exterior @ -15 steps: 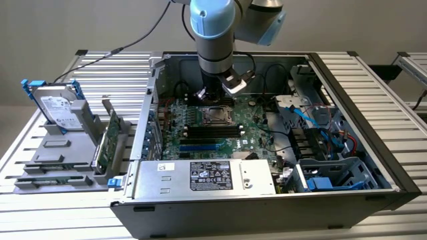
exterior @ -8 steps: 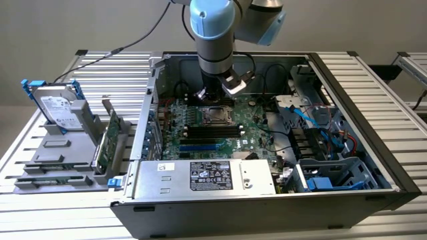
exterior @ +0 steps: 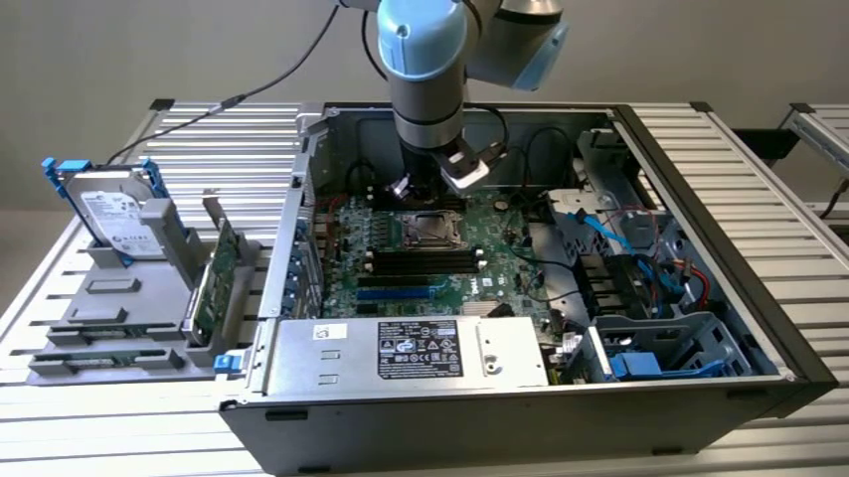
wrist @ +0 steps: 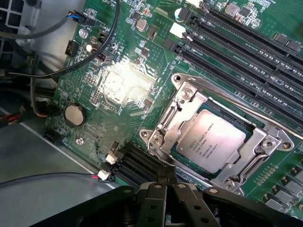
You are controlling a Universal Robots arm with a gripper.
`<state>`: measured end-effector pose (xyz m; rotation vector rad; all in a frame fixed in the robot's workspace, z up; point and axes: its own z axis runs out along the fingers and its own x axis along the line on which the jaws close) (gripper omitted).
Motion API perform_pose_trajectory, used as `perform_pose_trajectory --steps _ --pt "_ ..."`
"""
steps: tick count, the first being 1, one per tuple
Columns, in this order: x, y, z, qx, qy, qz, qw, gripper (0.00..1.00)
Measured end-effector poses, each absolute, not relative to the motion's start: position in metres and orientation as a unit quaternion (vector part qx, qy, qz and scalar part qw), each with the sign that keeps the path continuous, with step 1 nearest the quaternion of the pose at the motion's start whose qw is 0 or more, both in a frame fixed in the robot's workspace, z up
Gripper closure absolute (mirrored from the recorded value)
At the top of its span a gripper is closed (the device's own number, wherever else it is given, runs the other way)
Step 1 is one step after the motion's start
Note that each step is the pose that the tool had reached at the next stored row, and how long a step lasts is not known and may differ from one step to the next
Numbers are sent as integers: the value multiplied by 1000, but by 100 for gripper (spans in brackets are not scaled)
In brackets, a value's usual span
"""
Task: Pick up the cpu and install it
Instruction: 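Install the first cpu locking lever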
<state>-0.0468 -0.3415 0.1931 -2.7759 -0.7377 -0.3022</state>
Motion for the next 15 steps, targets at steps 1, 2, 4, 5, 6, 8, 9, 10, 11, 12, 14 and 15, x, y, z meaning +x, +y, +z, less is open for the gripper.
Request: perform_pose_trajectory --steps 1,2,4,5,6,8,9,10,11,12,14,15 --pt "-47 -342 193 -953 -253 -104 127 89" --pt "-47 -342 193 -954 -252 -104 127 89" --pt "-47 -342 193 -953 -252 -105 129 89" --pt "-47 -342 193 -953 -251 -105 130 89" --pt "-47 -343 193 -953 -251 -105 131 89" --pt "-47 -343 193 -953 -250 -106 133 89" --pt "-47 -343 193 -953 -249 -106 134 89" --pt "-47 -343 193 -953 -249 -106 134 89" --pt "-47 -343 193 -953 -248 -107 134 89" --pt "-47 -343 193 -954 -248 -107 134 89" --pt "-47 -343 195 -954 -246 -107 134 89" --pt "-47 -343 196 -954 -245 -107 134 89"
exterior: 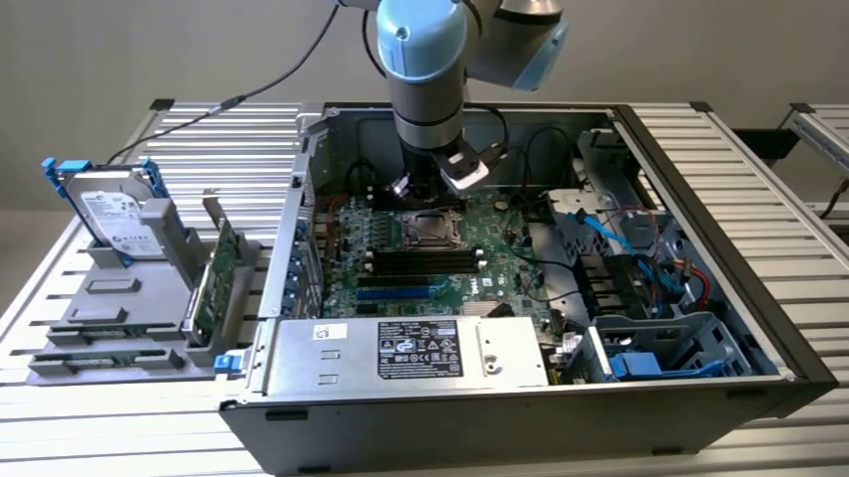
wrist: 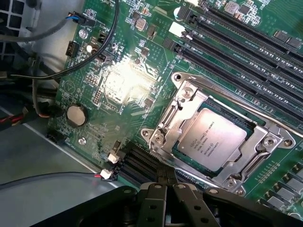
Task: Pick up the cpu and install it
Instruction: 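Install the first cpu locking lever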
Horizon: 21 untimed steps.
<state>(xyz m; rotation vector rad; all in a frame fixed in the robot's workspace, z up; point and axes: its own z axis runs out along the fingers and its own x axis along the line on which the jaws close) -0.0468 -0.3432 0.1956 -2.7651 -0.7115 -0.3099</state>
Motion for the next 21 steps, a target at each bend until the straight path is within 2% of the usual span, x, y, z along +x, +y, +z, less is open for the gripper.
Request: perform_pose_trajectory --steps 12,21 --pt "-54 -343 218 -955 -243 -104 135 89" --pt "-65 -340 222 -955 -243 -103 135 89"
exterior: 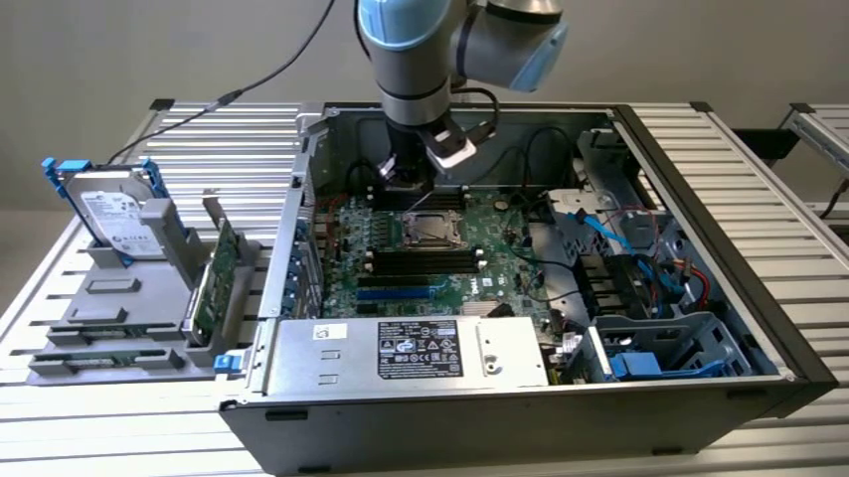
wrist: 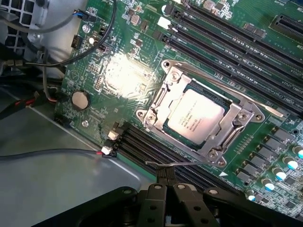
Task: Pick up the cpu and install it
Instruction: 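Install the first cpu locking lever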
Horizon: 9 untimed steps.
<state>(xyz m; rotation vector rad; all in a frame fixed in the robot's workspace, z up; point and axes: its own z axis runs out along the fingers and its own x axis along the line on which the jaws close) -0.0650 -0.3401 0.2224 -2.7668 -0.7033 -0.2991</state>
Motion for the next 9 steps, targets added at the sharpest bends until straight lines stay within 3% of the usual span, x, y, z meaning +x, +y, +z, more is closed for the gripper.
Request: perform_pose_trajectory --steps 9 --pt "-85 -340 223 -955 -241 -104 135 89"
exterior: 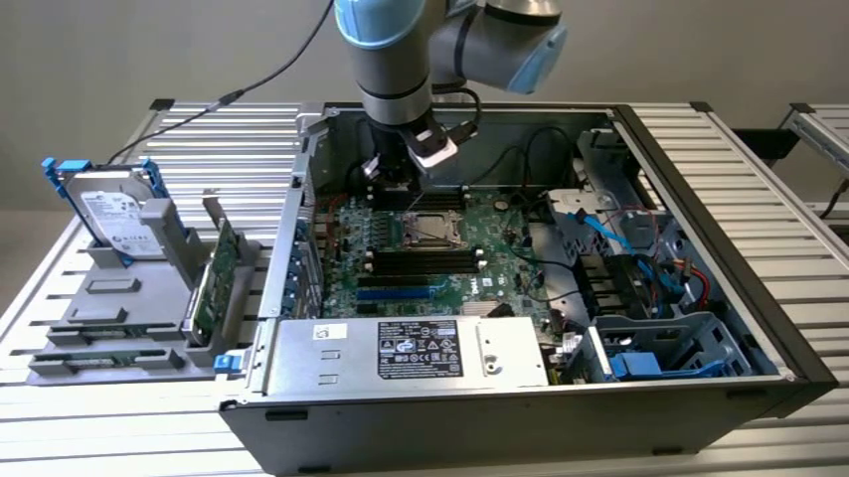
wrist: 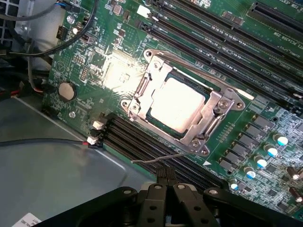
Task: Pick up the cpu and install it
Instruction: 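Install the first cpu locking lever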
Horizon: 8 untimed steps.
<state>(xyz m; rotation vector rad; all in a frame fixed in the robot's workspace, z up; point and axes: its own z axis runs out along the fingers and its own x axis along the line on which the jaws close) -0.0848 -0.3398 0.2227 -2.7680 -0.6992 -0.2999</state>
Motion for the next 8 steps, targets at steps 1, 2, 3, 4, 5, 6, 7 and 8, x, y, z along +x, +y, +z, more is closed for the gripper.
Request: perform_pose_trajectory --steps 1,2,3,4,5,6,7,8 --pt "-86 -340 223 -956 -241 -104 135 89" --pt "-87 -340 223 -956 -240 -104 135 89" --pt "-87 -340 223 -956 -239 -103 135 89" --pt "-87 -341 223 -956 -238 -103 135 89" --pt "-87 -342 223 -957 -237 -103 135 89" --pt "-87 -343 223 -957 -237 -102 135 89" --pt "-87 -344 223 -957 -236 -101 135 89" --pt "-87 -344 223 -957 -235 -101 135 89"
